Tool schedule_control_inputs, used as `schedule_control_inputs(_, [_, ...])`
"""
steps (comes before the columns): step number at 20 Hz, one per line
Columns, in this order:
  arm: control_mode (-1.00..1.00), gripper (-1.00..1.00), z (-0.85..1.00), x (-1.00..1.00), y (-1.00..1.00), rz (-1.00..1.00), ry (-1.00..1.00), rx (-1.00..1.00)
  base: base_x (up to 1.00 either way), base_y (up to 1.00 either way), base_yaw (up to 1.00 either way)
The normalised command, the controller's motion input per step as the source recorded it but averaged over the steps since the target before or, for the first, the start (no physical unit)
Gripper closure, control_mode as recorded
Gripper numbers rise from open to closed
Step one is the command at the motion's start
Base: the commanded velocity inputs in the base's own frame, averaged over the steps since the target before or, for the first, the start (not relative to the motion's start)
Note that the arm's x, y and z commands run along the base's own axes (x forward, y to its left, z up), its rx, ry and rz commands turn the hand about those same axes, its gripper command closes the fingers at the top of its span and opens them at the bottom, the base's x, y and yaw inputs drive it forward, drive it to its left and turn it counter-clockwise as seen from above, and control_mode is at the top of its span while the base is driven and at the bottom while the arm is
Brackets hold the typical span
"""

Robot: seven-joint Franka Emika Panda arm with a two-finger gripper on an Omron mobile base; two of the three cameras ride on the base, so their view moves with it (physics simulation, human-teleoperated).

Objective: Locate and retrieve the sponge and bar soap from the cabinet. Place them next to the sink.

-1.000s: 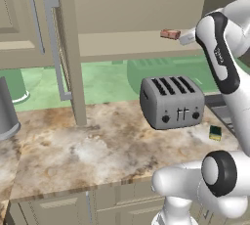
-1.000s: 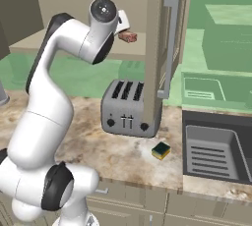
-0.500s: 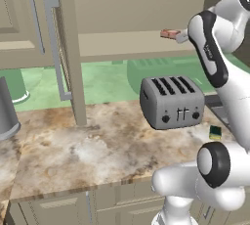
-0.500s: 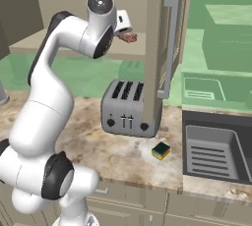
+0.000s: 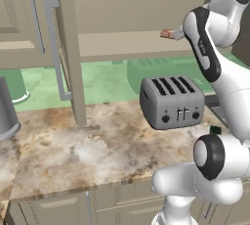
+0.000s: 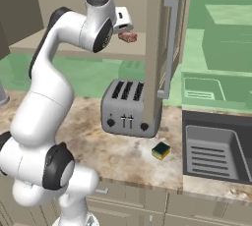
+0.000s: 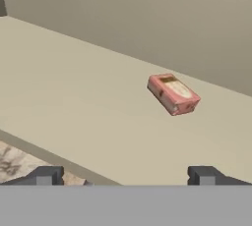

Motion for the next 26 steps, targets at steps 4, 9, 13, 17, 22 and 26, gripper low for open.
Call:
schedule_control_inputs(4, [-1.00,-1.00,-0.01,0.29,-0.03,0.00,0.08,-0.01,0.00,0.00,0.00])
schedule_control_inputs(9, [-1.00,-1.00,-0.01,0.26,-0.01,0.00,0.03,0.00,0.00,0.00,0.00])
schedule_control_inputs(13, [-1.00,-1.00,-0.01,0.21,-0.02,0.00,-0.01,0.00,0.00,0.00,0.00])
schedule_control_inputs(17, [-1.00,-1.00,-0.03,0.10,-0.08,0.00,-0.05,0.00,0.00,0.00,0.00])
schedule_control_inputs(22, [-1.00,-1.00,-0.12,0.11,-0.09,0.00,-0.02,0.00,0.00,0.00,0.00])
schedule_control_inputs(26, [-1.00,-1.00,-0.22,0.12,-0.10,0.00,0.00,0.00,0.00,0.00,0.00])
